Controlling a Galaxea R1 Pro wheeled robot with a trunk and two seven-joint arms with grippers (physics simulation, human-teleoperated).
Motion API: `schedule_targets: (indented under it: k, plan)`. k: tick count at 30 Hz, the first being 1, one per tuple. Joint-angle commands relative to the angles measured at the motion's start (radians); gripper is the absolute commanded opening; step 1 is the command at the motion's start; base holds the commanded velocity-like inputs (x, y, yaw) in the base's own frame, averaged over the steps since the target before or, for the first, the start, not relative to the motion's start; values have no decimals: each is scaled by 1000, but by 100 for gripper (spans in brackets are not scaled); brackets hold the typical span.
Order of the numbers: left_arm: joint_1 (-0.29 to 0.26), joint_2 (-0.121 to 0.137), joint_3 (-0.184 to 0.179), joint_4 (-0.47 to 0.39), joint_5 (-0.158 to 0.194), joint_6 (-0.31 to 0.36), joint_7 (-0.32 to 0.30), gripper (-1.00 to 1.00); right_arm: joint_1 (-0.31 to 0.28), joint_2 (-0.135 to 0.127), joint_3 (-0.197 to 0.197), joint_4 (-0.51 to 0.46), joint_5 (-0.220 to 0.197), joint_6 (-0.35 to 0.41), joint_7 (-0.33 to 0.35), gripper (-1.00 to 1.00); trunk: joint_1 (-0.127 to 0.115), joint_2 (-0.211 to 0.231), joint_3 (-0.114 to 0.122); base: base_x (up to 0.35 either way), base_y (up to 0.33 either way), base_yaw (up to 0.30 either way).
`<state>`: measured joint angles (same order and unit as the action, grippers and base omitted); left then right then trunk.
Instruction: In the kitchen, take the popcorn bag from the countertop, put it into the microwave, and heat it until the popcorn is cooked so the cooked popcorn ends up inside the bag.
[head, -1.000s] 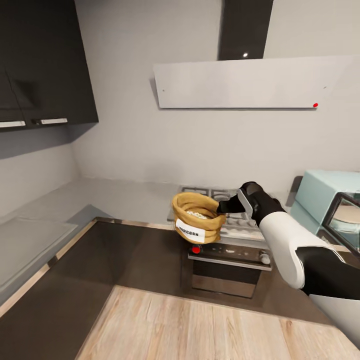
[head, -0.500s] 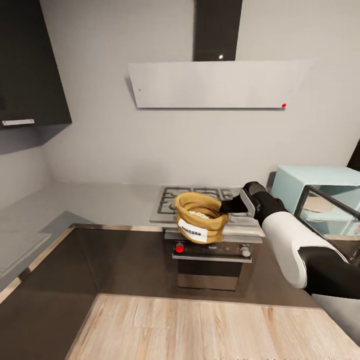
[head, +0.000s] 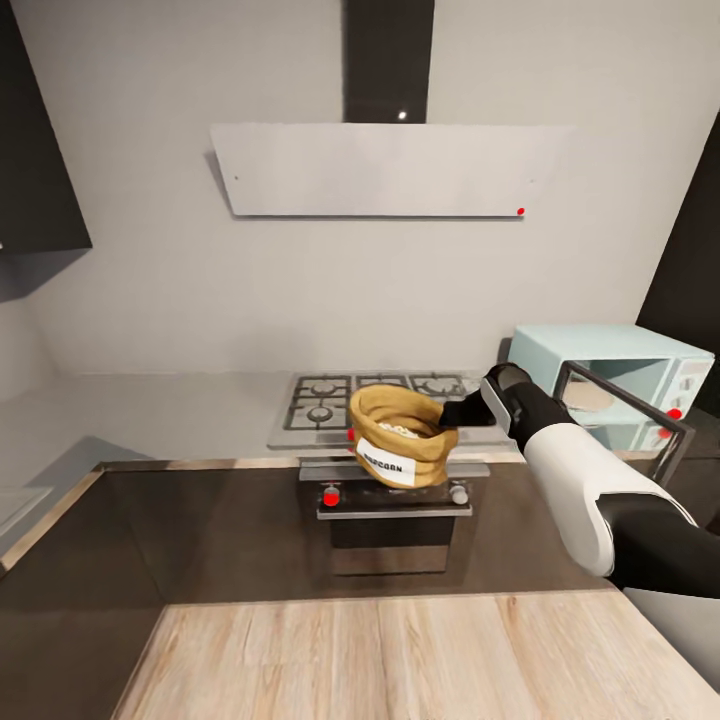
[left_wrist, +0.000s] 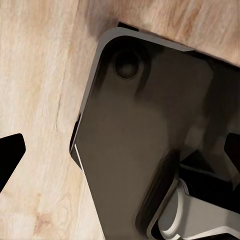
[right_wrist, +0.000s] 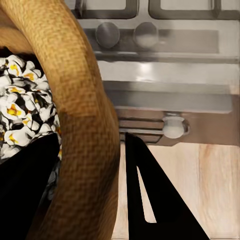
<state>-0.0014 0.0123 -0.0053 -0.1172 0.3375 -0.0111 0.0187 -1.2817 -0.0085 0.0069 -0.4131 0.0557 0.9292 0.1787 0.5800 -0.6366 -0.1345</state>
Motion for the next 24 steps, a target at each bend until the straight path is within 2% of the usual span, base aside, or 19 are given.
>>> schedule_targets:
  k: [1,5,21,24]
  plan:
    - [0,0,-1,-1,5,-1,2,100,-1,0,0,-1,6,8,7,-100,0,-1,-2,0,0,-26]
    - [0,-1,2,-1,3,-1,3,100,-1,-6,1,0,5,12,12,-100,0,-1,-2,-171,0,-8]
    - [0,-2,1,-1,-3,-1,3,100,-1,-13,0,20,1,-11,1,-100,0,-1,-2,-343,0,0]
    - [0,-2,1,-1,-3,-1,4,100,-1,-29,0,66,0,-44,-1,-100,0,-1,-2,-346,0,0]
